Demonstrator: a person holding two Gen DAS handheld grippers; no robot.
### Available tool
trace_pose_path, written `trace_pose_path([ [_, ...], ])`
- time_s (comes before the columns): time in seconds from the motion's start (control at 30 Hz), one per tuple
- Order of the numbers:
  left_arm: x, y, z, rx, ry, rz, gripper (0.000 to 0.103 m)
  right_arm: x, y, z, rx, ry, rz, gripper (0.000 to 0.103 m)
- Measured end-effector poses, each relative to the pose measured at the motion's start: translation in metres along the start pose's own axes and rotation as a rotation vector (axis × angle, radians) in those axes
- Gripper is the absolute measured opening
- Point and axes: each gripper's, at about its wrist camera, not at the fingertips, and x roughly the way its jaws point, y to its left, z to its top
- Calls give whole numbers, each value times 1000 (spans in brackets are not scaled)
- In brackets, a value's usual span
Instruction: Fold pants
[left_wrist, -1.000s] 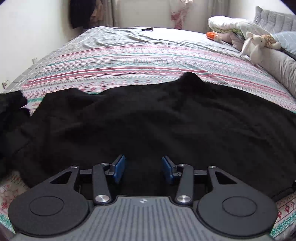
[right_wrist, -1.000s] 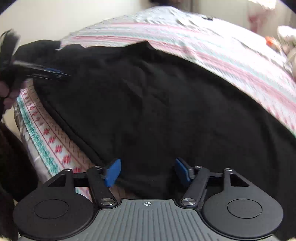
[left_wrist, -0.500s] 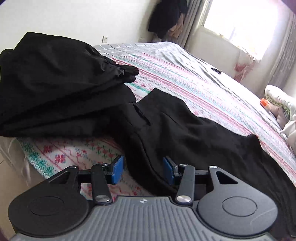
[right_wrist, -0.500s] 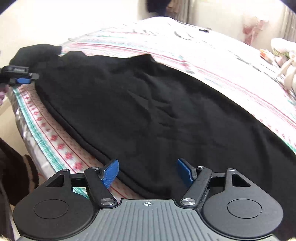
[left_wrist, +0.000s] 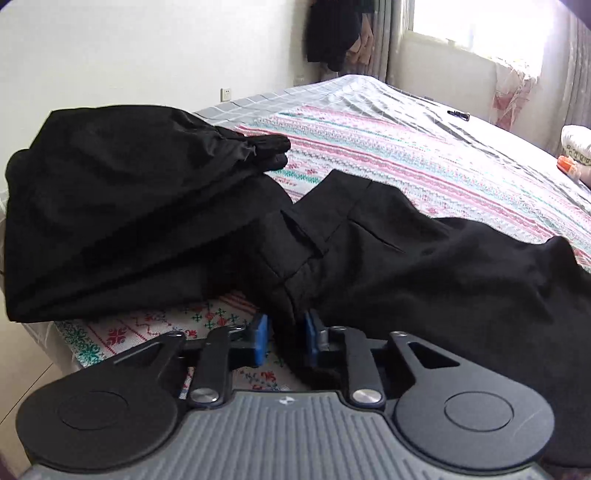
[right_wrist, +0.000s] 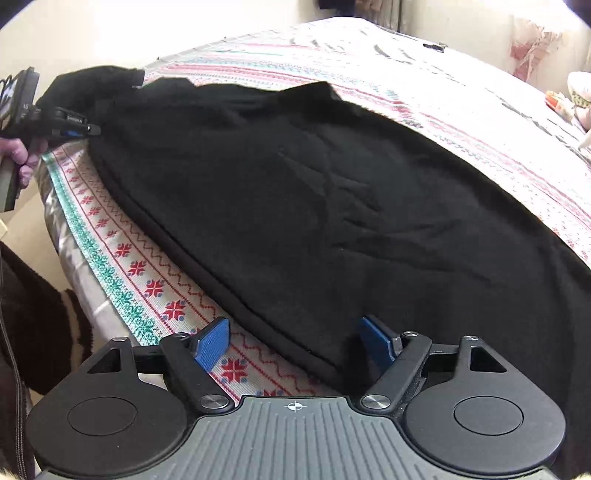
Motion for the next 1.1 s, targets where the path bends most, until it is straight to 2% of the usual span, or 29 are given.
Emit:
trace_pose_path([
  [0.07,-11,-1,0,-6,-29,-20,68,-6,-4,-2,27,-29,-9,79],
  [0.13,-21,-4,0,5,-64,-35,70,-10,-12,-4,68,-52,-18,79],
  [0.2,-26,-10,-1,25,-82,-52,70,-11,-22,-9,122,-45,-15,79],
  [0.27,-25,-16,-1,41,-81,-71,70,-4,-31,-12,175,13,-22,79],
  [0.3,-23,-20,-1,53,-76,-80,70,-6,-31,-13,164,4,-32,81],
  [0.37,-21,-27,0,74,-65,-95,70,-7,-27,-11,135,57,-33,86],
  [0.47,-17,-39,1,119,-71,-121,70,-13,-24,-12,141,93,-26,86],
  [0.7,19,-78,46,238,-122,-154,69,-24,-36,0,227,-21,-36,86],
  [0.73,29,-83,55,243,-116,-159,63,-22,-38,3,239,-42,-40,86],
  [0.77,41,-88,62,241,-109,-169,54,-19,-39,7,248,-60,-44,86],
  [0.87,77,-98,73,257,-77,-183,38,-1,-35,13,228,-71,-102,86],
  [0.93,102,-100,73,271,-43,-160,34,13,-33,15,206,-33,-147,85],
  [0.97,116,-99,73,258,-18,-127,31,20,-33,13,201,-12,-159,87],
  [1.0,127,-93,73,226,-18,-94,29,19,-32,10,184,-38,-162,88],
  [1.1,139,-74,79,144,-65,-33,24,14,-34,6,187,-36,-160,90],
])
